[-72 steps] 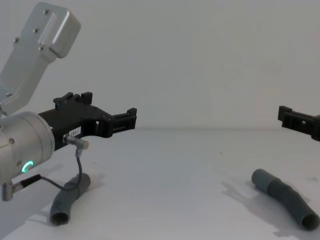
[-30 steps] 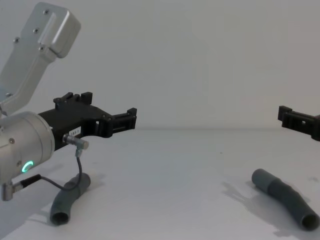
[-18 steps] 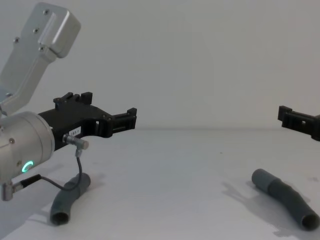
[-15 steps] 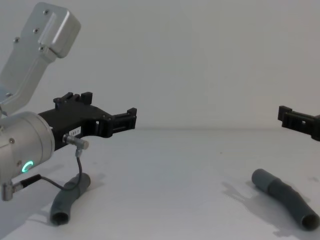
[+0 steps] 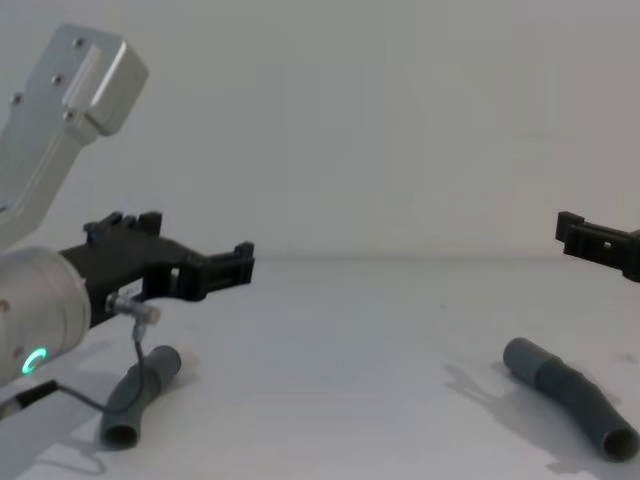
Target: Use both hands to pick up one end of the pipe from the table, align the ends, and insert them.
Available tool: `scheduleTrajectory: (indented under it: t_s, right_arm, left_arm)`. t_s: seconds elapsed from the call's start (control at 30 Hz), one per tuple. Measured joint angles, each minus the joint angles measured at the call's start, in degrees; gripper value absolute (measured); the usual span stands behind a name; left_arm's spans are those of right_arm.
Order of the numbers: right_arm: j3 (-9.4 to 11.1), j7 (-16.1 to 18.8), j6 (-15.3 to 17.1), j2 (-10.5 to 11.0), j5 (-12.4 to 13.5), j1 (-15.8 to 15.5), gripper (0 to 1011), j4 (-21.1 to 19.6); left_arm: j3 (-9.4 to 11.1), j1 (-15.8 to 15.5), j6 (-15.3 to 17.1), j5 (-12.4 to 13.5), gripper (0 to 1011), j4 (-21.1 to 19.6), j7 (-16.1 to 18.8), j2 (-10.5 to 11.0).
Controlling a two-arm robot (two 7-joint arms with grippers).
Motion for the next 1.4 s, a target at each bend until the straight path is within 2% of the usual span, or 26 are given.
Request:
scheduleTrajectory:
  t_s: [0.13,0.43,0.47,0.57,0.77,0.97,1.2,1.4]
  right_arm:
    - [0.0,0.0,0.0,0.0,0.0,0.0,1001,0.0]
    - [0.0,0.0,0.0,0.0,0.0,0.0,1001,0.0]
    - [0.0,0.0,0.0,0.0,0.0,0.0,1001,0.0]
    - [0.0,0.0,0.0,0.0,0.0,0.0,1001,0.0]
    - [0.0,0.0,0.0,0.0,0.0,0.0,1001,0.0]
    - [0.0,0.0,0.0,0.0,0.0,0.0,1001,0.0]
    - [0.0,0.0,-0.01,0.0,0.0,0.0,1001,0.0]
    - [0.0,0.0,0.0,0.0,0.0,0.0,1001,0.0]
  left_arm:
    - [-0.45,1.37,2.08,-0.06,1001,-1.18,1.13,-0.07]
    - [-2.3,5.55,10.61,-0.98,1002,-5.06,4.85,-0.64]
    - [-2.3,5.55,10.61,-0.98,1001,-5.06,4.85,-0.64]
    - [-3.07,6.75,14.1,-1.5,1001,-6.21,6.04,-1.03]
    - [-4.45,7.95,20.21,-2.62,1001,-7.48,7.62,-1.79]
    - [-5.6,8.55,24.48,-3.56,1001,-8.06,8.37,-2.39]
    - [-6.25,8.43,27.0,-3.94,1001,-8.38,8.31,-2.42]
    - [-6.29,7.46,27.68,-3.67,1001,-8.33,7.46,-1.83]
